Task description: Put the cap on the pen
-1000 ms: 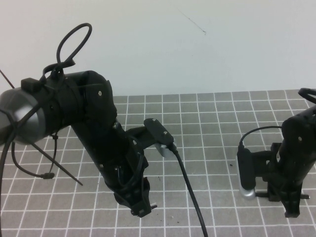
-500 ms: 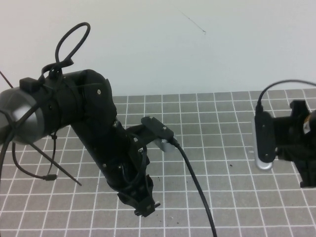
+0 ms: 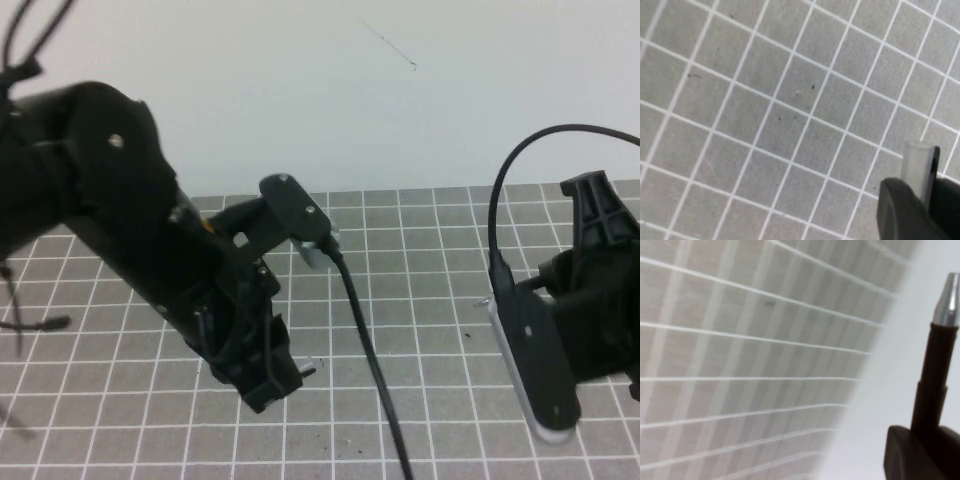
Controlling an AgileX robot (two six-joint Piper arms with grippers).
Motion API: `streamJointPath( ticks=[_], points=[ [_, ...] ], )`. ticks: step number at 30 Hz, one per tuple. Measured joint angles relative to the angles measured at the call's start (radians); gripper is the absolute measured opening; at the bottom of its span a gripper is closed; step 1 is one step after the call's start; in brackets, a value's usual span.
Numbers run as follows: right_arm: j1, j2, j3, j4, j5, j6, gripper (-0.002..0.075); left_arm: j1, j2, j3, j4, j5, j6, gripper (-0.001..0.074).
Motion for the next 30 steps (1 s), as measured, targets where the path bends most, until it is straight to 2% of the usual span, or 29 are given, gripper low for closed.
streamJointPath(
  ticks=[7, 10, 16, 30],
  points=[
    [0.190, -0.112, 0.157, -0.471, -0.092, 0.389, 0.0067, 0.000, -0.046, 0.000, 0.006, 0.004, 0.012, 0.0080],
    [0.248, -0.105, 0.177, -0.584, -0.078, 0.534, 0.0067, 0.000, -0.046, 0.000, -0.046, 0.004, 0.012, 0.0080],
    [0.290, -0.061, 0.178, -0.606, -0.065, 0.598, 0.0067, 0.000, -0.046, 0.000, -0.138, 0.004, 0.028, 0.0080],
    [0.307, -0.019, 0.178, -0.674, -0.074, 0.581, 0.0067, 0.000, -0.033, 0.000, -0.188, 0.004, 0.105, 0.0080]
  ],
)
